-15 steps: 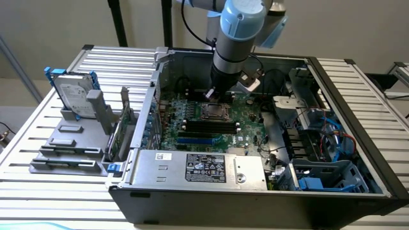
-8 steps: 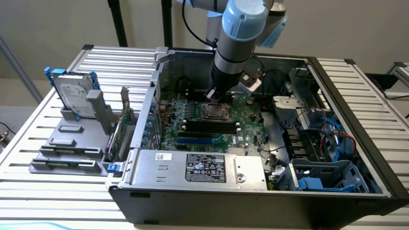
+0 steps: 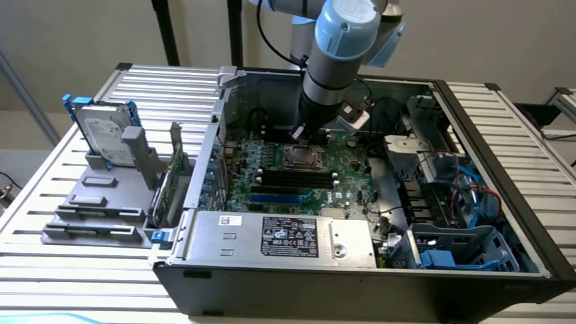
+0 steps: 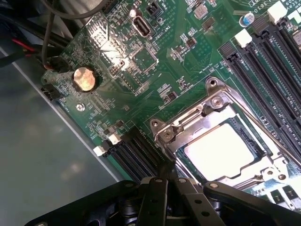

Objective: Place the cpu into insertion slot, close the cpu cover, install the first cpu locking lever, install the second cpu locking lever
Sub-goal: 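Install the first cpu locking lever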

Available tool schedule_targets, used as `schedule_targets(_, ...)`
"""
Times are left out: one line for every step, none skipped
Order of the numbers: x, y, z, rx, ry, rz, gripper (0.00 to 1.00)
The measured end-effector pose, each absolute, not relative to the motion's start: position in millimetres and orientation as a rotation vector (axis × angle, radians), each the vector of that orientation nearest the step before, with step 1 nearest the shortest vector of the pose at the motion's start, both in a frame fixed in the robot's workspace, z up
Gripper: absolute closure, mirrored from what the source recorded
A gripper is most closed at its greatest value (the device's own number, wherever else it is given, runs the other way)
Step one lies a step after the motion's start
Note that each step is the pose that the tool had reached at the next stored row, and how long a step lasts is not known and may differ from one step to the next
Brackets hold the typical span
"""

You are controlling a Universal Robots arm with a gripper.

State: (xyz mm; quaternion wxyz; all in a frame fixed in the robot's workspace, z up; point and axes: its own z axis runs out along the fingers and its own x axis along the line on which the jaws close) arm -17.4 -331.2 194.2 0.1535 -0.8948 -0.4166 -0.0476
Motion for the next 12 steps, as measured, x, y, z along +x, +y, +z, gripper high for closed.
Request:
schedule_targets(-17.2,-331.5,194.2,-2.564,-1.198,-0.136,0.89)
schedule_targets(-16.9,-331.7,194.2,-2.561,-1.202,-0.136,0.89)
schedule_targets(-16.7,-331.8,194.2,-2.558,-1.206,-0.135,0.89)
schedule_targets(-16.5,-331.9,194.2,-2.555,-1.21,-0.135,0.89)
schedule_targets(-16.2,-332.0,194.2,-2.551,-1.214,-0.135,0.89)
schedule_targets(-16.0,-332.1,194.1,-2.548,-1.218,-0.135,0.89)
schedule_targets(-15.8,-332.3,194.0,-2.545,-1.221,-0.135,0.89)
schedule_targets(-15.6,-332.4,194.0,-2.542,-1.226,-0.135,0.89)
schedule_targets(-15.3,-332.6,194.0,-2.539,-1.23,-0.134,0.89)
schedule_targets(-15.1,-332.8,193.9,-2.536,-1.234,-0.134,0.89)
schedule_targets(-14.8,-333.0,193.8,-2.534,-1.238,-0.133,0.89)
schedule_targets(-14.6,-333.2,193.7,-2.531,-1.242,-0.133,0.89)
